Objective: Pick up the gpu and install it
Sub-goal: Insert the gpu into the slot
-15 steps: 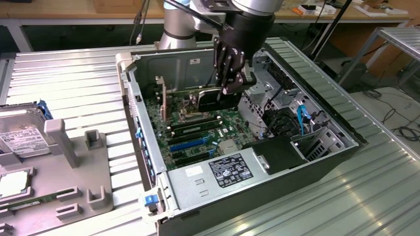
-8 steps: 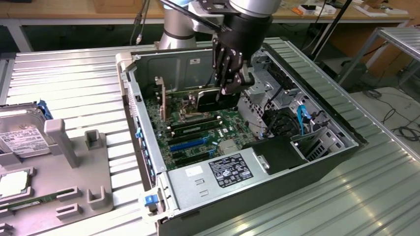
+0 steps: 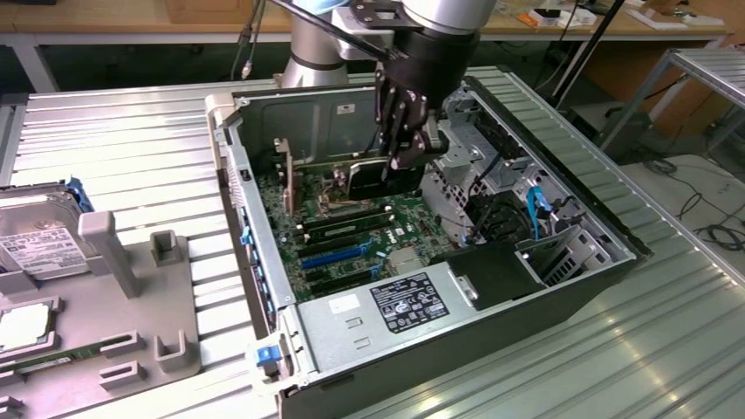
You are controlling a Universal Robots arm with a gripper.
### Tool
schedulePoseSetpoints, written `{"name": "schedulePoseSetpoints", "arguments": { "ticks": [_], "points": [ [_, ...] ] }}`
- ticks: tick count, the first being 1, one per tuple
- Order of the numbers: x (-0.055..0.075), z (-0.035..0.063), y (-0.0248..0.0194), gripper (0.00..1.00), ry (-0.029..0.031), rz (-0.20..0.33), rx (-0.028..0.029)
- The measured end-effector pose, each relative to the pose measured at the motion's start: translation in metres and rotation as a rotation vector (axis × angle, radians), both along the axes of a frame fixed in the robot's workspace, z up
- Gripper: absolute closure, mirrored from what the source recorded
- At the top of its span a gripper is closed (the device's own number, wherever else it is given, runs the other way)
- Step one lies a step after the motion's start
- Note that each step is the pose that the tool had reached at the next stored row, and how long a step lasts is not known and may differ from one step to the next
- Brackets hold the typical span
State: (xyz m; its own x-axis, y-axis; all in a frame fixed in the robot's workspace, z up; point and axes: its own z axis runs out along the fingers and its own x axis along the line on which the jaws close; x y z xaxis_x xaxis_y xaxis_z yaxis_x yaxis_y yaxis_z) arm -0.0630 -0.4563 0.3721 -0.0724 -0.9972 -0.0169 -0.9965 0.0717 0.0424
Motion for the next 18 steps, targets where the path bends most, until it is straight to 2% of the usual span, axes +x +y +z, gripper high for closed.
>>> {"name": "schedulePoseSetpoints", "arguments": {
  "ticks": [18],
  "points": [
    [-0.0010,-0.0074,0.0026,0.73,-0.0051,0.000,-0.0002]
  ]
}}
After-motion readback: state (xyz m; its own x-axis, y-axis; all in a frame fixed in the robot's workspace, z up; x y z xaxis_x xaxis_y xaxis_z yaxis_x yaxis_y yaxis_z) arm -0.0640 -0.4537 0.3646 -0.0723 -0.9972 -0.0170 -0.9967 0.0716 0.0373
